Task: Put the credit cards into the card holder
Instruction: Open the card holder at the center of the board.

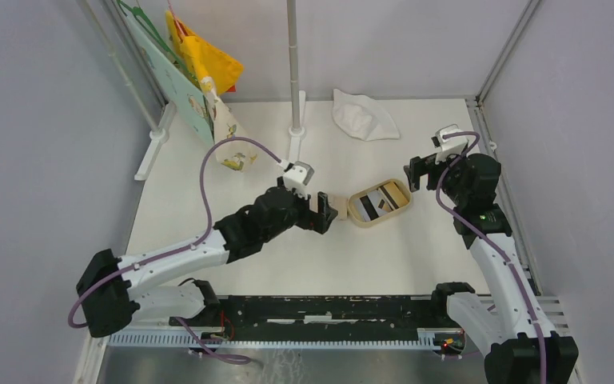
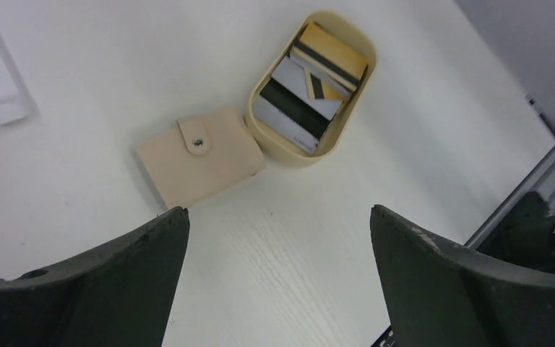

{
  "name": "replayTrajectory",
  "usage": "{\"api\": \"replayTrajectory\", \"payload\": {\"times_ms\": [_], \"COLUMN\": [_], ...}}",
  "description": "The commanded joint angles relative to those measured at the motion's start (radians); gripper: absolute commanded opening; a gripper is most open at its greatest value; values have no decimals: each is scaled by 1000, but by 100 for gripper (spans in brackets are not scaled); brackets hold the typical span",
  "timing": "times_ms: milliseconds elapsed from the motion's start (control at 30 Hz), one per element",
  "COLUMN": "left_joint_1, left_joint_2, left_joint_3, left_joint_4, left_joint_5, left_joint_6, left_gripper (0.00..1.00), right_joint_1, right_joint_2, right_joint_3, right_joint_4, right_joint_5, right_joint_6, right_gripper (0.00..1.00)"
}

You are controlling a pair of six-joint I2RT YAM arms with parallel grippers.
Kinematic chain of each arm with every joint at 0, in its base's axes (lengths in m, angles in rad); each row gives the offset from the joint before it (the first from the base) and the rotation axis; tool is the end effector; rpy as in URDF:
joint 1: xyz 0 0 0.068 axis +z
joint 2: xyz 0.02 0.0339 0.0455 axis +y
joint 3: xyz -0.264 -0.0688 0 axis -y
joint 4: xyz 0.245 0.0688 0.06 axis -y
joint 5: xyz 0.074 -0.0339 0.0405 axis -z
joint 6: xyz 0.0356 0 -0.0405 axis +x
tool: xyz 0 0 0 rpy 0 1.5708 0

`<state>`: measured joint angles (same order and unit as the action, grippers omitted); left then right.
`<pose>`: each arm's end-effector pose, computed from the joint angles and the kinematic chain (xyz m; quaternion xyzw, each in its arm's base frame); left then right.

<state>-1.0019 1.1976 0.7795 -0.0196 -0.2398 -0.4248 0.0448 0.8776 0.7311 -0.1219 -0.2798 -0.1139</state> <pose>0.1528 -0.2232 0.2687 0.1768 0.8213 -0.2724 0.4690 0.2061 0.0191 0.3115 -0.1467 0.7784 0.0901 0.6037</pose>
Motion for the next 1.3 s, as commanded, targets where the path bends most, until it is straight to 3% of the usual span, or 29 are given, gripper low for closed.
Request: {"api": "replayTrajectory", "payload": {"times_ms": [0,100,233,400,533,600,733,867,1000,1267], "left_joint_1": [29,30,32,74,238,317,370,369,368,269], "left_joint_2": [-171,-188,-179,-314,-318,-300,-205,-62,61,235], "left_joint_3": [-64,-40,-1,-188,-252,-305,-328,-228,-163,-43], "left_joint_4": [216,84,-38,222,278,361,429,282,185,100], "left_joint_5": [109,40,-78,45,322,440,457,387,251,39], "left_joint_6": [71,131,115,55,-81,-162,-156,-81,-40,-91], "left_gripper": [100,100,100,100,99,98,97,92,79,70], "right_joint_1": [-4,-3,-2,-1,0,0,1,5,35,90], "right_joint_2": [-3,13,44,95,135,141,115,91,97,118], "right_joint_3": [25,21,14,27,20,-16,-84,-160,-130,-99], "right_joint_4": [31,52,104,114,-10,-7,16,48,-95,-142], "right_joint_5": [-28,-92,-332,-580,-676,-706,-810,-843,-761,-568], "right_joint_6": [-3,-1,-43,-146,-318,-320,-408,-495,-678,-719], "right_gripper": [98,98,98,98,98,98,98,98,98,98]}}
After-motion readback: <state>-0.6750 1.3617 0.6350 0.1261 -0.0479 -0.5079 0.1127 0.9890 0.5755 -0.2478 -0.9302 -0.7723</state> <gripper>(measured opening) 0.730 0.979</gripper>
